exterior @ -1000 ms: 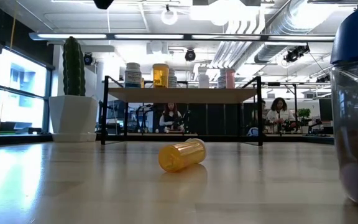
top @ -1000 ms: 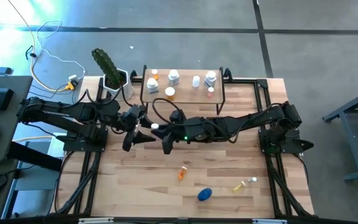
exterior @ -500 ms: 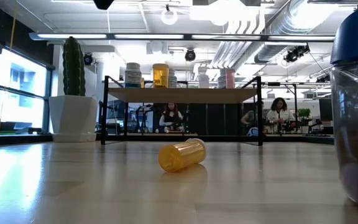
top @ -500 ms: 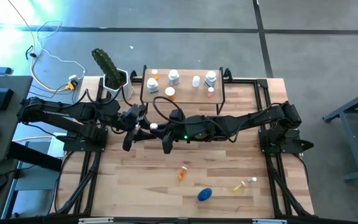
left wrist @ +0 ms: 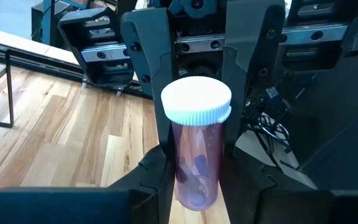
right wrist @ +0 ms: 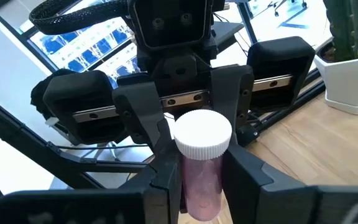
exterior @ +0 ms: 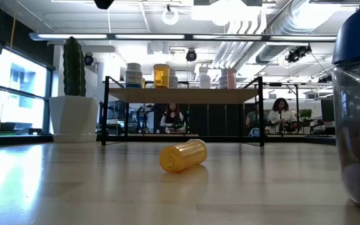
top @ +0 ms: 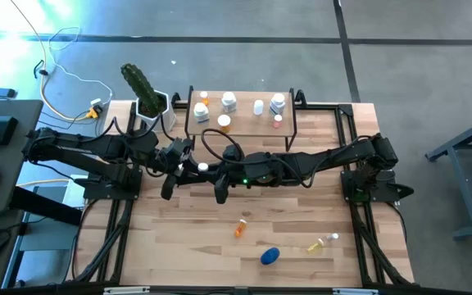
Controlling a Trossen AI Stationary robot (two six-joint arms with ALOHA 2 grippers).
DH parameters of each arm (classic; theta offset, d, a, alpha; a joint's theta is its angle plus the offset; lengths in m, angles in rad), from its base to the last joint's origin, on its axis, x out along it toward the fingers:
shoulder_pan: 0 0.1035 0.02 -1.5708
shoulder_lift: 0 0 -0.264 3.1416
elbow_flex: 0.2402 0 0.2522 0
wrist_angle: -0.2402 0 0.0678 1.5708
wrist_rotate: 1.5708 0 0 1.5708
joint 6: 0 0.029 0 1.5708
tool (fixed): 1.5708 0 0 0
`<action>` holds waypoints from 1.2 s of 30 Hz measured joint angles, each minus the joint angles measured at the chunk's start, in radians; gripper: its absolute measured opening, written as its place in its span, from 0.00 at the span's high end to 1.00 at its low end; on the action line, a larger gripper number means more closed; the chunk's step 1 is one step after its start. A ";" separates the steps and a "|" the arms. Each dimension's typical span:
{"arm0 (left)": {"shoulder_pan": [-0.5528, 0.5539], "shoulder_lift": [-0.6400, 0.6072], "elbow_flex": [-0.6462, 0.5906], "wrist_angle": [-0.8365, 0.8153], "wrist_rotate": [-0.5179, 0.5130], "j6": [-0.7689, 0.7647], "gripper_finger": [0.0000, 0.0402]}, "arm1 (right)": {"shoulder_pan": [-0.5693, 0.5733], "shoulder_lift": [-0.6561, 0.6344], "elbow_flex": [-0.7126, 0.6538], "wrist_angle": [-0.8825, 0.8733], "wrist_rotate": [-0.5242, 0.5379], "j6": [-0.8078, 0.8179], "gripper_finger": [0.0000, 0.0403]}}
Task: Pick and place medicine bottles onto shelf by color
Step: Put the pink pill bottle on the shelf
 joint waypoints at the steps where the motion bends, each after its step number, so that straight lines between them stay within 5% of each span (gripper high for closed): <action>1: 0.000 0.000 0.000 0.000 0.000 0.002 0.76 | 0.000 0.000 0.000 -0.001 0.000 0.000 0.80; 11: 0.000 0.000 -0.001 -0.002 -0.011 0.058 0.76 | -0.001 0.000 0.002 -0.021 -0.002 0.005 0.68; 18: 0.000 0.002 -0.002 -0.068 -0.164 0.174 0.76 | -0.030 -0.010 0.003 -0.100 -0.046 0.007 0.55; 28: 0.029 -0.001 0.000 -0.091 -0.316 0.253 0.76 | -0.094 -0.062 0.001 -0.246 -0.097 0.035 0.54; 36: 0.090 -0.001 0.000 -0.096 -0.320 0.307 0.76 | -0.142 -0.109 0.001 -0.238 -0.096 -0.175 0.54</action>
